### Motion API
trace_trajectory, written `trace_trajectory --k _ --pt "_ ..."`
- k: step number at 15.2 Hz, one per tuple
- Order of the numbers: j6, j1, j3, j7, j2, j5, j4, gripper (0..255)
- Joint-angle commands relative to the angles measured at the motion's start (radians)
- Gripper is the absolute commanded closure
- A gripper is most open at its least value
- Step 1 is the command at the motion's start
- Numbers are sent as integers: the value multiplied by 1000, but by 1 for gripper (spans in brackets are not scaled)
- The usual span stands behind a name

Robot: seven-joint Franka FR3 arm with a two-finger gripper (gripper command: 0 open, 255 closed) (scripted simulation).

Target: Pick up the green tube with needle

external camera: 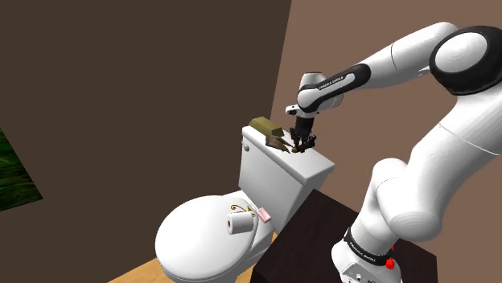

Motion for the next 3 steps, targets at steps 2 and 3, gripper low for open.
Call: trace_trajectory --k 2,3 --pt "-38 -5 13 13 -25 -13 16 255" --pt "-38 -6 13 13 -25 -13 16 255"
